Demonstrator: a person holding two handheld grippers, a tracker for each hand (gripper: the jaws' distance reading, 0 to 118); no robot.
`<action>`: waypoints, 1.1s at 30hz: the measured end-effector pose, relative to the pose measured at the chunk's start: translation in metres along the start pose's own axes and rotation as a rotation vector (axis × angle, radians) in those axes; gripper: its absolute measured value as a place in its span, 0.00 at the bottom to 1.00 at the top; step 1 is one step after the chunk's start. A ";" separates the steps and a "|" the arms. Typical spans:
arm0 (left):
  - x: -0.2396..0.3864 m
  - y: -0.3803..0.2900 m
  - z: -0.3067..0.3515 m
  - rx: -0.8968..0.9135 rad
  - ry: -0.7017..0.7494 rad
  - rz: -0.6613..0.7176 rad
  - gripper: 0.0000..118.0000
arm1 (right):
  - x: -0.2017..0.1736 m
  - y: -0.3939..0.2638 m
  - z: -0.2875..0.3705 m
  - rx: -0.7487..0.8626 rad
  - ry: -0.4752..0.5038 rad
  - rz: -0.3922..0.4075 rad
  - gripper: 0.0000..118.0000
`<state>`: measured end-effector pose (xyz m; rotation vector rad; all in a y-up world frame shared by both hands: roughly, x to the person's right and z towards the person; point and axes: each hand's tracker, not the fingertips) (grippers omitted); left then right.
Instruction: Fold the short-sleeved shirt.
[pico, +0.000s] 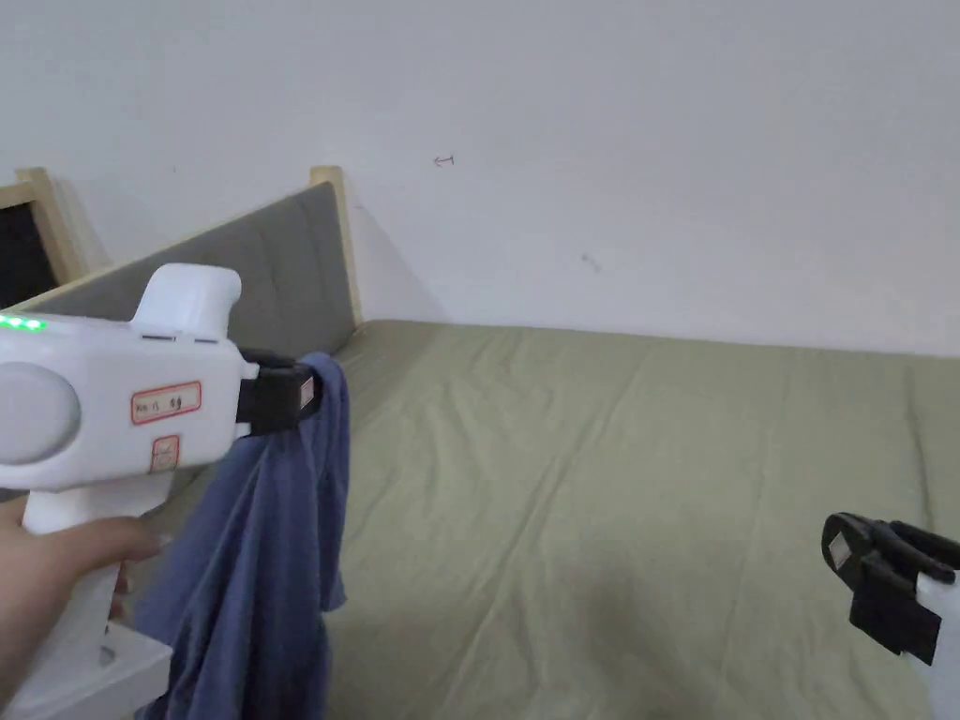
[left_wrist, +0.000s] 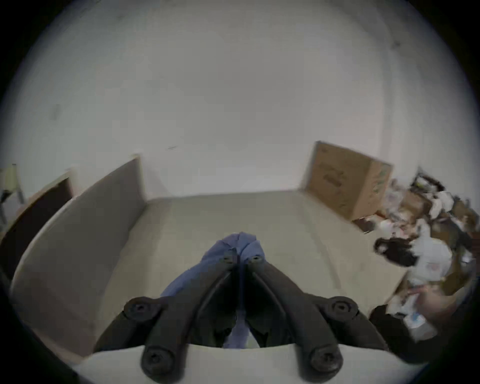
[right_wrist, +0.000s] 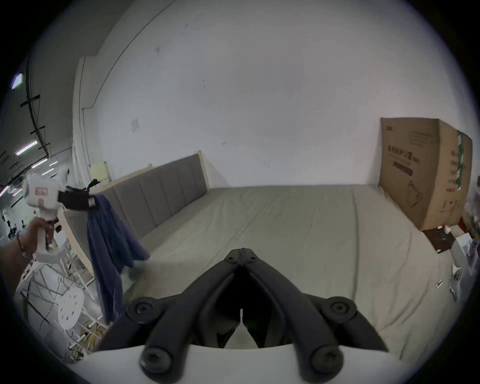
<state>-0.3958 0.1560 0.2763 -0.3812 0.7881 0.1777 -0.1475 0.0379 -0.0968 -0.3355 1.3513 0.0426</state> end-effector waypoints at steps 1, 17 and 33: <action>0.017 0.014 -0.002 0.027 -0.063 0.001 0.02 | 0.008 0.004 0.009 0.019 -0.022 -0.010 0.00; 0.285 -0.044 -0.234 -0.504 -0.591 0.079 0.02 | 0.137 -0.010 0.105 0.068 -0.255 -0.235 0.00; 0.217 -0.110 -0.217 -0.417 -0.473 0.159 0.00 | 0.155 -0.048 0.081 -0.077 -0.307 -0.288 0.00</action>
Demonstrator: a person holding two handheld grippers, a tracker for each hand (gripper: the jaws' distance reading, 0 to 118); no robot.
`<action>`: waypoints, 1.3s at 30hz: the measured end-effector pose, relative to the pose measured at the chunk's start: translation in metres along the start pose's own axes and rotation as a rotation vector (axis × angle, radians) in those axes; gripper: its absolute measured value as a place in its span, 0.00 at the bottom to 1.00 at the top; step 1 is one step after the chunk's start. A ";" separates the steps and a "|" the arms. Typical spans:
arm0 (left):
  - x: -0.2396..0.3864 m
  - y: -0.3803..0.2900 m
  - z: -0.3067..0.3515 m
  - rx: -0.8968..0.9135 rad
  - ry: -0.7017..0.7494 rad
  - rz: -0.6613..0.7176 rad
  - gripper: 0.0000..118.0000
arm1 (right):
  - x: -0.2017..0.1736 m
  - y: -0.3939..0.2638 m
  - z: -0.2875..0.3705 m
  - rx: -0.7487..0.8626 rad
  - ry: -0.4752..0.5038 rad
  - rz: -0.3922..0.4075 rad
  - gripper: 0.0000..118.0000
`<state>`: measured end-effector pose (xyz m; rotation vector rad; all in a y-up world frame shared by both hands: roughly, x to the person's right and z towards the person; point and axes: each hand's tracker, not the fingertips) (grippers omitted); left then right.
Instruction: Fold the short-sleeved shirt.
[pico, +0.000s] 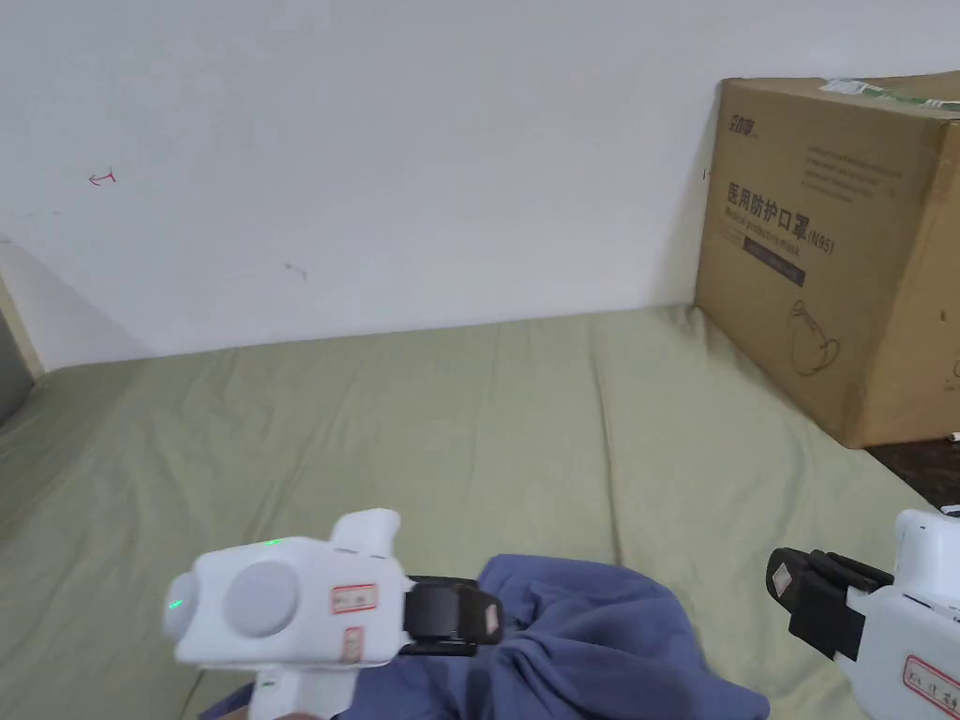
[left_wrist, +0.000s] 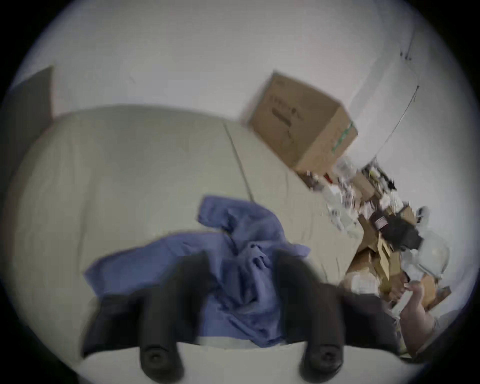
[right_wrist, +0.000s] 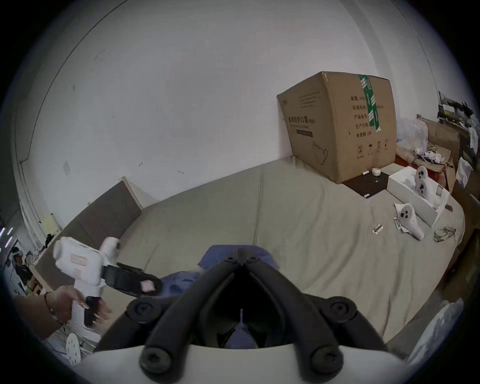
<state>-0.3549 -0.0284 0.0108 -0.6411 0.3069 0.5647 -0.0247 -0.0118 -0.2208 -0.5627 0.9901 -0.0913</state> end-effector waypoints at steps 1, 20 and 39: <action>-0.006 -0.008 0.024 0.068 0.011 0.007 0.00 | -0.002 -0.001 0.000 0.000 0.002 0.002 0.00; -0.179 -0.055 0.013 -0.021 0.472 0.248 0.89 | -0.021 -0.015 -0.024 -0.073 -0.013 0.047 0.00; -0.162 -0.088 0.068 0.078 0.303 0.142 0.03 | -0.012 0.016 -0.214 -0.336 -0.019 0.133 0.93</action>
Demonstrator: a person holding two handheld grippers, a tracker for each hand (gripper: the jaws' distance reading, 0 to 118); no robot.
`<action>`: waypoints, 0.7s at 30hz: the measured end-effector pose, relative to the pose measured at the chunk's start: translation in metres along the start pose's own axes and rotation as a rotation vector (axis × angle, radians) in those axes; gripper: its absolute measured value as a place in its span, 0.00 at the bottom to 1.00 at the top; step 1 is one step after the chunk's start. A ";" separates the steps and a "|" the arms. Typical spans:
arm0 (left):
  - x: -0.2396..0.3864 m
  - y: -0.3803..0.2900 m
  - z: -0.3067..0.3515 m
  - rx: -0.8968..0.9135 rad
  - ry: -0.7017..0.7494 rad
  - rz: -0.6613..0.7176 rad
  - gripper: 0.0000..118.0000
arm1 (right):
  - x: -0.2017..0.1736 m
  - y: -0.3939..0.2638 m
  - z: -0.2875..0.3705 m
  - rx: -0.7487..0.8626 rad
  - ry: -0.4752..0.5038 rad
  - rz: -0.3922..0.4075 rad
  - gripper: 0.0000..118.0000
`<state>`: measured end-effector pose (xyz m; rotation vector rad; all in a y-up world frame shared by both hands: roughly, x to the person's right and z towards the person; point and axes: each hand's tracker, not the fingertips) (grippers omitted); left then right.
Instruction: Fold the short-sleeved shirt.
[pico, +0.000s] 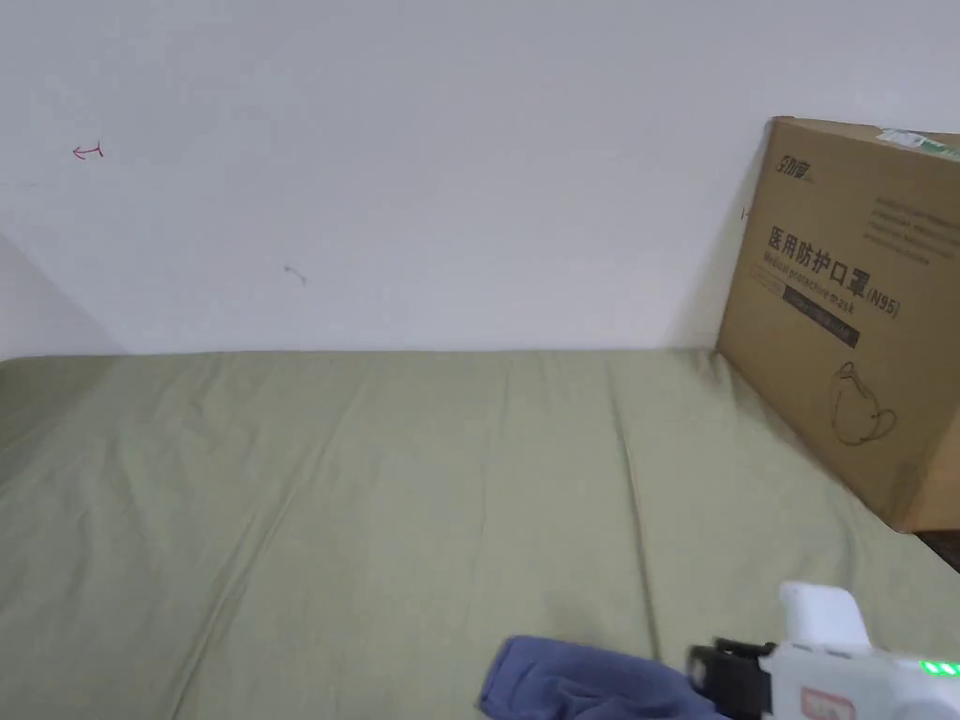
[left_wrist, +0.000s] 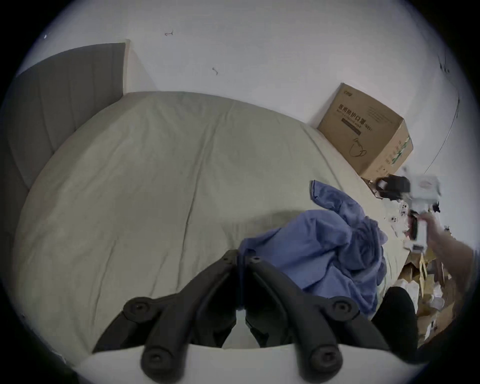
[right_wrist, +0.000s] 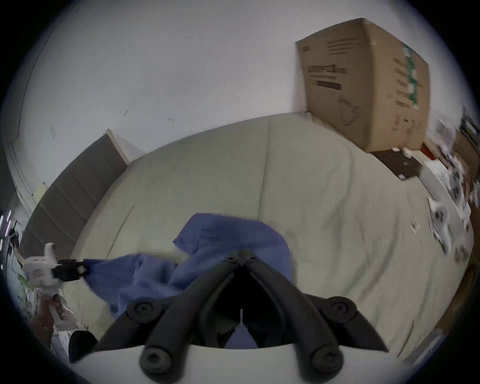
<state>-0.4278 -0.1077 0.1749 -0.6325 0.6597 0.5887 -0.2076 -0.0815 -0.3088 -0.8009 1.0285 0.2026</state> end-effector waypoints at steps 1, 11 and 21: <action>0.000 -0.001 0.007 0.006 -0.001 0.000 0.03 | 0.000 0.017 -0.028 -0.111 0.011 0.023 0.92; -0.002 -0.026 0.018 0.060 0.048 0.078 0.03 | 0.025 0.047 -0.163 -0.517 -0.115 0.032 0.18; -0.003 -0.003 0.055 0.153 0.051 0.052 0.03 | 0.035 0.073 -0.037 -0.243 0.009 0.056 0.01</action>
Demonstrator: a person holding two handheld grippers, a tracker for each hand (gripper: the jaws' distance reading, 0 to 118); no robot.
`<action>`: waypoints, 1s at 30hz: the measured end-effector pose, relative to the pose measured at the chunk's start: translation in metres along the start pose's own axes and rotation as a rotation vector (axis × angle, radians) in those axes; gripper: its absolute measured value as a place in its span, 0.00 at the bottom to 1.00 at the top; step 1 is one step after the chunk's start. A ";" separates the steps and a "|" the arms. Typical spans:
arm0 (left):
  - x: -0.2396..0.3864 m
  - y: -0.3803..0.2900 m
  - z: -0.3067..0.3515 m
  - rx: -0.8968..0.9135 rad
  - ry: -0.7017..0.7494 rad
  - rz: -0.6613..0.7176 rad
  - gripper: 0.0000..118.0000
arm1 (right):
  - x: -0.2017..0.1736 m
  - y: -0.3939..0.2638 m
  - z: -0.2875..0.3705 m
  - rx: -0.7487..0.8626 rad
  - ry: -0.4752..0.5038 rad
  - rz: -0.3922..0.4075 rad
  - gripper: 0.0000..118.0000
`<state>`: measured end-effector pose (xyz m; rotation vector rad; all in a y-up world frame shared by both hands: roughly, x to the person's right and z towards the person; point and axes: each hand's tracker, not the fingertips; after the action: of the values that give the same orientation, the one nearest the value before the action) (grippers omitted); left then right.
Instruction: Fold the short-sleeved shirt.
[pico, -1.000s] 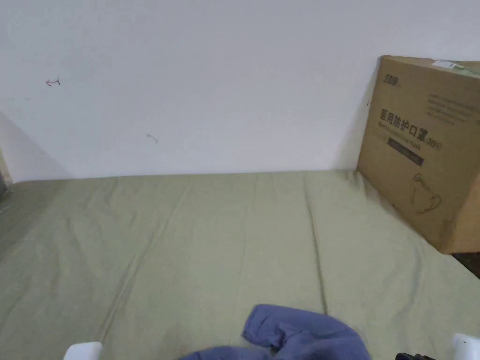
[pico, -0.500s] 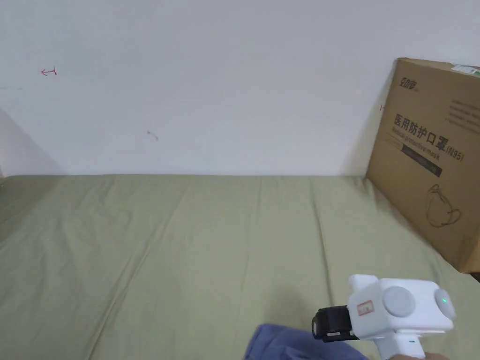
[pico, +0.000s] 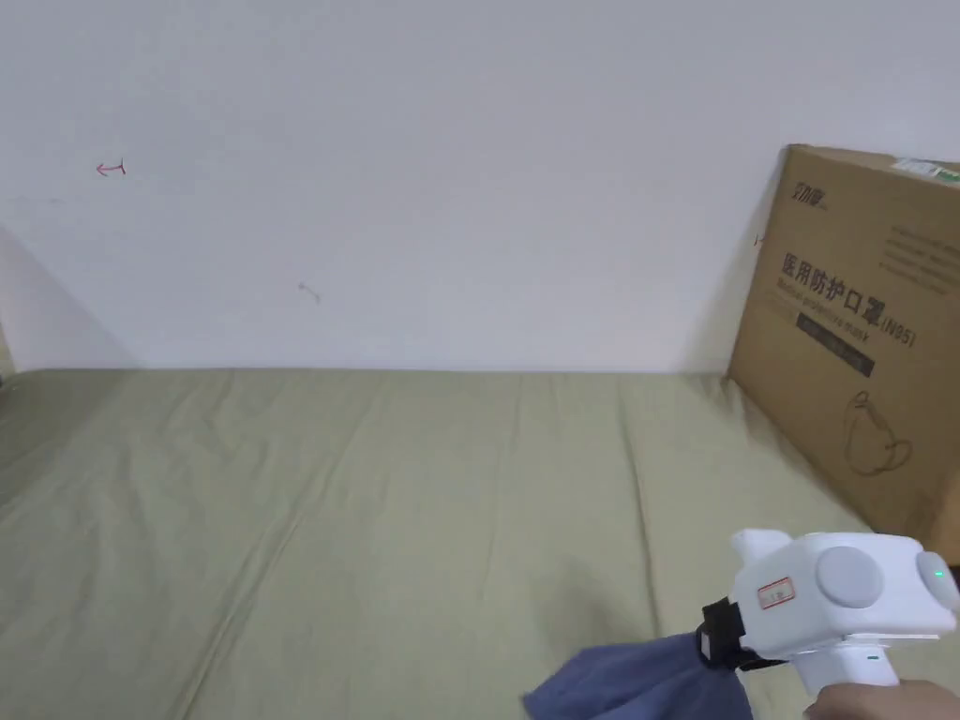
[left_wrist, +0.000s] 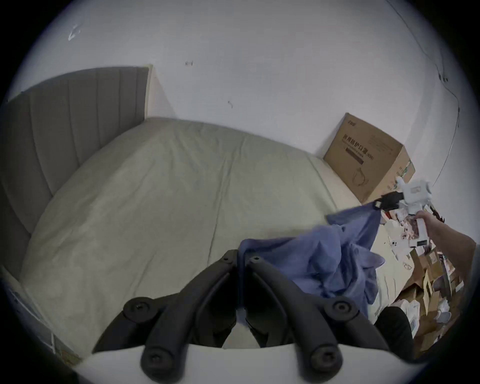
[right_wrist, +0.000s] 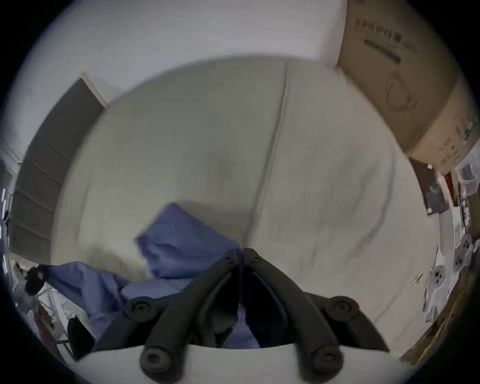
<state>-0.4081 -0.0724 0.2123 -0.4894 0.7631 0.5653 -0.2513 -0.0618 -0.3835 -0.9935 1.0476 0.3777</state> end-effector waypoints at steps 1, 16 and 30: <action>0.001 0.008 0.007 0.018 0.002 -0.008 0.03 | 0.003 0.000 0.022 0.027 0.026 -0.011 0.01; 0.049 0.186 0.098 0.253 -0.079 -0.183 0.03 | 0.011 0.019 0.306 0.492 0.058 0.032 0.01; 0.122 0.356 0.102 0.375 -0.072 -0.187 0.03 | -0.019 0.166 0.392 0.655 -0.038 0.032 0.01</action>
<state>-0.5106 0.2898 0.1110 -0.1890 0.7248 0.2547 -0.1605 0.3542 -0.3965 -0.3811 1.0536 0.0620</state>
